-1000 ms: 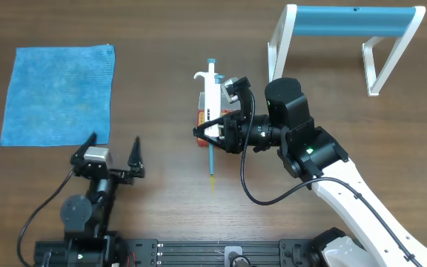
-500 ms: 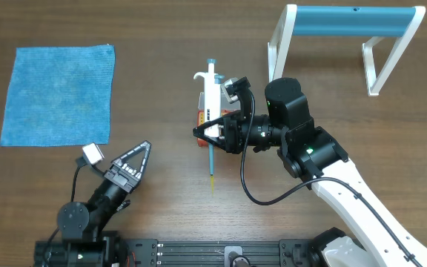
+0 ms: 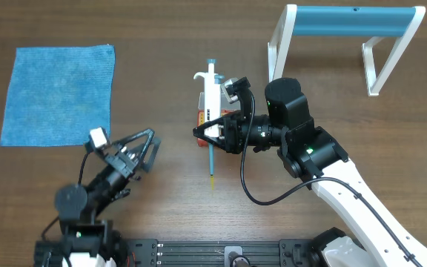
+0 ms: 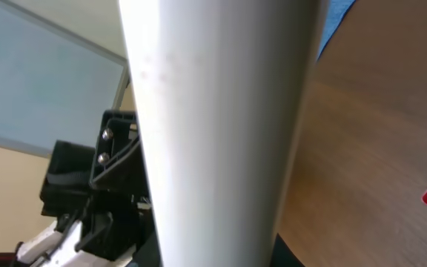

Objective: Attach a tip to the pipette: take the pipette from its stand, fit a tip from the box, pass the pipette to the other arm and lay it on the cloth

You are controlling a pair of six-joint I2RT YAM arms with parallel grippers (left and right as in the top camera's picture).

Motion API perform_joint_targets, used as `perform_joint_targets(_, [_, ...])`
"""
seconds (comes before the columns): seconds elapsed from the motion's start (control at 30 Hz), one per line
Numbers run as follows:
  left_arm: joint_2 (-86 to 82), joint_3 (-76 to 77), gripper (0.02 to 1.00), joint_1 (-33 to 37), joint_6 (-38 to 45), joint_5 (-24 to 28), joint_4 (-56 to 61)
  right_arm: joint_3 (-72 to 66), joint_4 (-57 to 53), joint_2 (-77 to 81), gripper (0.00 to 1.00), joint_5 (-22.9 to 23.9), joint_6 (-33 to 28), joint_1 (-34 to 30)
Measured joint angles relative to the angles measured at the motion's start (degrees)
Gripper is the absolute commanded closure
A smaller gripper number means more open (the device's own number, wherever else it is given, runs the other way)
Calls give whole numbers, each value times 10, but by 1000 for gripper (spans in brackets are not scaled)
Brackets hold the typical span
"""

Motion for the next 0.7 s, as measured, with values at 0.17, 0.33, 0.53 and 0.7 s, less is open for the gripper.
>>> perform_joint_targets(0.17, [183, 95, 20, -12, 7, 117, 139, 0, 1, 0, 919, 0, 0, 0])
perform_joint_targets(0.33, [339, 215, 23, -57, 16, 240, 233, 0, 0, 0, 919, -9, 1, 0])
perform_joint_targets(0.53, [485, 323, 23, -88, 51, 320, 239, 0, 0, 0, 919, -43, 11, 0])
perform_joint_targets(0.7, [540, 380, 20, -109, 71, 340, 244, 0, 0, 0, 919, -57, 25, 0])
